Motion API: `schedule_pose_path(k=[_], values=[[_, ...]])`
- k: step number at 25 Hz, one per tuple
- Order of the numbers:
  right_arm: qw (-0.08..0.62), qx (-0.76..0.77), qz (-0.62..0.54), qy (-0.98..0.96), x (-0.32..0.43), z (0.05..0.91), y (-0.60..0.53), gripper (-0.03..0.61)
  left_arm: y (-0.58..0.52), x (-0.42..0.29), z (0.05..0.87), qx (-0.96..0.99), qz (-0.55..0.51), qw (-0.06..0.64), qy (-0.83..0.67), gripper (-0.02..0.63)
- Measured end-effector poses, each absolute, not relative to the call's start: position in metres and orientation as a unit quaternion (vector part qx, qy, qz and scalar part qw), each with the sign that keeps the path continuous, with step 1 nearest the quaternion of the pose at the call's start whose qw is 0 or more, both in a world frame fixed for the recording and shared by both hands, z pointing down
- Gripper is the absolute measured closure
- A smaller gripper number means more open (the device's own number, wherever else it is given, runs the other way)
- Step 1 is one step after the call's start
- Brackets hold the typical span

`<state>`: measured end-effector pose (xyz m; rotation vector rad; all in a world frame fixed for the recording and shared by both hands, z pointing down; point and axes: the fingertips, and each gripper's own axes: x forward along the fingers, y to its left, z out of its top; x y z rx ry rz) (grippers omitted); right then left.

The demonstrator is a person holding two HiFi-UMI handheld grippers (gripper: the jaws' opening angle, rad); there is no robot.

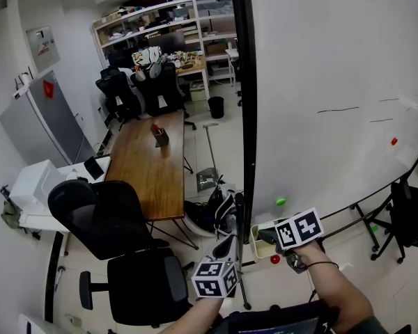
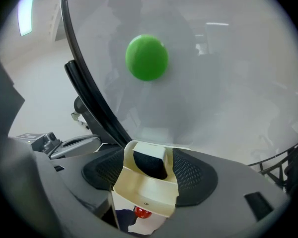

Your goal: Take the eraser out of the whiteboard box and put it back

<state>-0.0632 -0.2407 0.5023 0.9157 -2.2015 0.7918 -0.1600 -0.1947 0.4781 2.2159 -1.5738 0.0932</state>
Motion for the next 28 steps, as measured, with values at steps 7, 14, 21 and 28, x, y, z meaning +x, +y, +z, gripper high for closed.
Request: schedule_pose_path(k=[7,14,21,28], values=[[0.198,0.364,0.184,-0.891,-0.054,0.418,-0.226,0.415,-0.189,-0.165,0.437,0.819,0.018,0.176,-0.547,0.589],[0.051,0.351,0.115,-0.928,-0.036,0.336,-0.198,0.554,-0.175,-0.17,0.375,0.842,-0.017,0.123,-0.525,0.591],[-0.05,0.335,0.072,-0.938,-0.019,0.301,-0.168,0.554,-0.153,-0.167,0.332,0.852,-0.059,0.1,-0.511,0.591],[-0.041,0.364,0.074,-0.928,0.011,0.304,-0.178,0.555,-0.155,-0.152,0.335,0.845,-0.072,0.123,-0.515,0.591]])
